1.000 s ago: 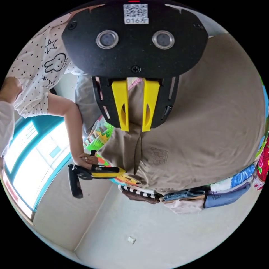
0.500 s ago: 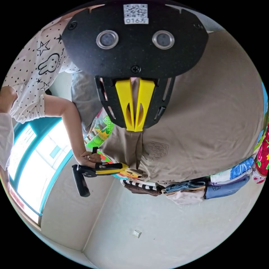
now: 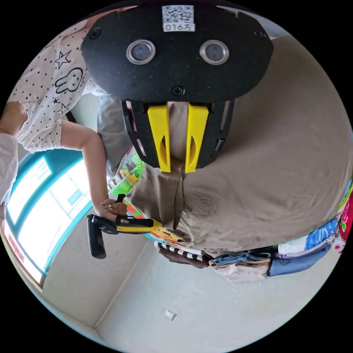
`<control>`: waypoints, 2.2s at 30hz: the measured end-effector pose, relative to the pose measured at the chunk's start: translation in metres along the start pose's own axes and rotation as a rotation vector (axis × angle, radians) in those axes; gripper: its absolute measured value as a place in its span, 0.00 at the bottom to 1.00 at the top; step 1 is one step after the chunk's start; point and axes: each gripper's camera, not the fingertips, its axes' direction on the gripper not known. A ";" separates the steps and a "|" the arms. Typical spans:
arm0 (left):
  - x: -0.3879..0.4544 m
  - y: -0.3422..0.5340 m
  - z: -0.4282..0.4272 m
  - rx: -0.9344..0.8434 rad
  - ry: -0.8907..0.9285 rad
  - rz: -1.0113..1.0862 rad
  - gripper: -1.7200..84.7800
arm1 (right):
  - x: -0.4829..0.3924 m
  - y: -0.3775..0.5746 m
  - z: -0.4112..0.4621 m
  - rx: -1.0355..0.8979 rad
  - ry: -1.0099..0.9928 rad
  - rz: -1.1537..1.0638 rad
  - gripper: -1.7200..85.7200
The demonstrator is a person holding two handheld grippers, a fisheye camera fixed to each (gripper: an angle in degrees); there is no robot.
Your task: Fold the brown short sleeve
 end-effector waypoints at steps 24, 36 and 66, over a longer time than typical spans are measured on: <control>0.033 0.007 0.005 -0.062 -0.120 0.099 0.01 | 0.007 0.023 -0.027 -0.005 -0.005 0.011 0.02; 0.024 0.014 -0.033 0.086 -0.102 0.101 0.01 | 0.009 0.036 -0.058 0.133 -0.002 0.025 0.02; -0.031 0.057 -0.026 0.031 0.210 0.011 0.09 | 0.064 0.166 -0.155 0.016 -0.015 0.036 0.11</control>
